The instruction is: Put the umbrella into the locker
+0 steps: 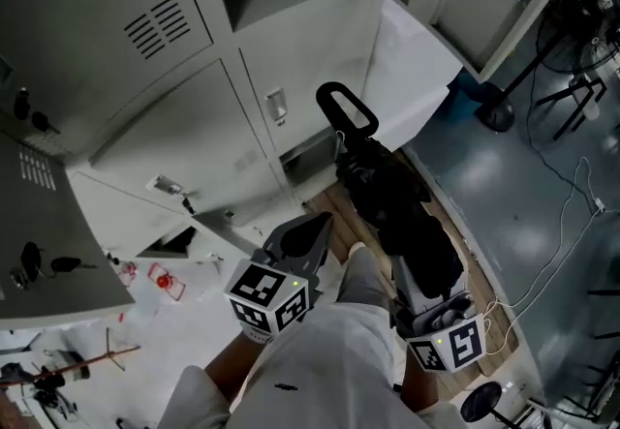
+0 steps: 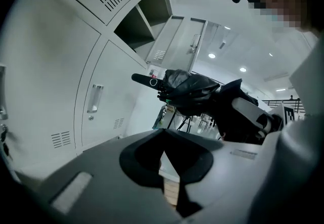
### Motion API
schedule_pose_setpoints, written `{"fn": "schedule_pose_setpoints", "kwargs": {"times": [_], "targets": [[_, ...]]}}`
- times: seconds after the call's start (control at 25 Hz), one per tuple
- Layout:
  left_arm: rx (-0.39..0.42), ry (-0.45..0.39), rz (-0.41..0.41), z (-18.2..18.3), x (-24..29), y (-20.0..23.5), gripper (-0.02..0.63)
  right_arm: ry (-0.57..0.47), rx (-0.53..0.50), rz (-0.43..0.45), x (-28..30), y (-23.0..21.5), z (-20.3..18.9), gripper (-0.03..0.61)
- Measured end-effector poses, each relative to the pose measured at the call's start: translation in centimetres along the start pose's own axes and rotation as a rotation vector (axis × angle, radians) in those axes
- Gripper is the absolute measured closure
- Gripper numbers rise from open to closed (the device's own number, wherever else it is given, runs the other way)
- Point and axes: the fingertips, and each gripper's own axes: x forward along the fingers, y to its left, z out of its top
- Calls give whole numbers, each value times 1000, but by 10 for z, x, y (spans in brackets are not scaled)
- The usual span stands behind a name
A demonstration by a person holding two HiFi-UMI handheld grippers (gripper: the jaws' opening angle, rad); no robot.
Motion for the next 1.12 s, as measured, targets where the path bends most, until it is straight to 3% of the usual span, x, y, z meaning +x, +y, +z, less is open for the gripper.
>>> {"fn": "schedule_pose_setpoints", "kwargs": {"times": [0.4, 0.72, 1.12], "targets": [[-29, -44, 122, 65, 63, 10, 598, -51, -8, 178, 65, -44, 66, 333], [-16, -110, 229, 99, 82, 4, 598, -100, 3, 247, 89, -57, 93, 333], [-71, -164, 357, 131, 87, -3, 598, -88, 30, 322, 119, -55, 105, 331]]}}
